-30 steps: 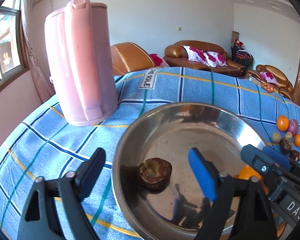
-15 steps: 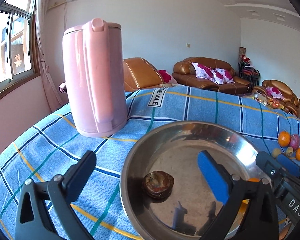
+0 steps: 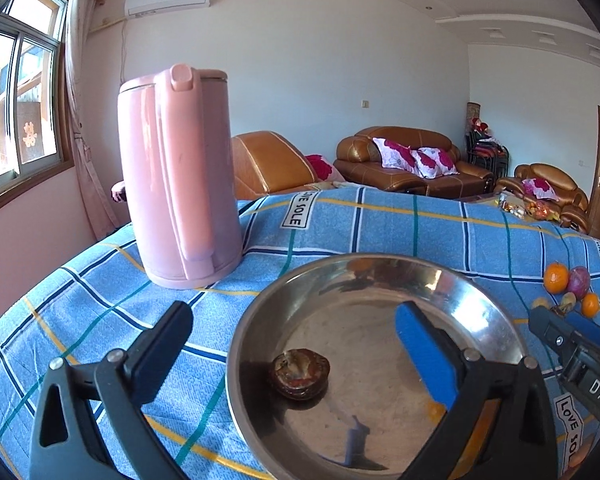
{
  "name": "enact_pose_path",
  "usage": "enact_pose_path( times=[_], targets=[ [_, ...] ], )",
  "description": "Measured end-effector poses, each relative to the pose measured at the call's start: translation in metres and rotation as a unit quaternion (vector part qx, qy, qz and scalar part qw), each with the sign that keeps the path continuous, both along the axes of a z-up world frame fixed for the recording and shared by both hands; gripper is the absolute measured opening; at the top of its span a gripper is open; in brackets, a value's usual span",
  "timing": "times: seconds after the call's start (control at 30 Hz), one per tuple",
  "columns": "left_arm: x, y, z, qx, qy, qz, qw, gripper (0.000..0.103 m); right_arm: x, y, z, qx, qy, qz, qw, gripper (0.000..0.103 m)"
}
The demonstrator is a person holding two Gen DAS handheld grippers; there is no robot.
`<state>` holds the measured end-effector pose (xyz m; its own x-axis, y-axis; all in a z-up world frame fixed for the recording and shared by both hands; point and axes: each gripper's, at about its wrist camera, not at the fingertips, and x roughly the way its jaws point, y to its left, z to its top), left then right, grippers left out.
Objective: Organize fruits
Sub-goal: 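Move the right tool back to the fruit and grasp another dark brown fruit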
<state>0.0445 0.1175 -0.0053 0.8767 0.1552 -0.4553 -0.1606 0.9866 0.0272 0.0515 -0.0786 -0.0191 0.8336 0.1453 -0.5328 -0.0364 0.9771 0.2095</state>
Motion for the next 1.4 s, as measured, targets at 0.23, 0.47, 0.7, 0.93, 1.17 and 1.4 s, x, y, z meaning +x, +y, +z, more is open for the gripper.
enact_pose_path(
  times=[0.23,0.47,0.7,0.93,1.17,1.4],
  targets=[
    [-0.009,-0.020,0.005,0.014,-0.022,-0.030,0.9992,0.103,-0.009,-0.035,-0.001,0.007,0.007,-0.025,1.000,0.069],
    [-0.016,-0.040,0.005,0.007,-0.025,-0.052,0.9983,0.103,-0.019,-0.082,-0.001,0.007,0.010,-0.058,0.998,0.069],
    [-0.018,-0.069,0.005,0.009,-0.024,-0.081,0.9964,0.103,-0.024,-0.123,-0.005,0.031,0.026,-0.089,0.995,0.069],
    [-0.021,-0.101,0.003,0.014,-0.020,-0.112,0.9934,0.103,-0.029,-0.141,-0.005,0.025,0.026,-0.102,0.994,0.069],
    [-0.026,-0.128,0.003,0.015,-0.016,-0.132,0.9909,0.103,-0.031,-0.149,-0.004,0.017,0.025,-0.103,0.994,0.069],
    [-0.025,-0.147,0.000,0.015,-0.003,-0.143,0.9896,0.103,-0.027,-0.158,-0.007,0.021,0.040,-0.096,0.994,0.069]
  ],
)
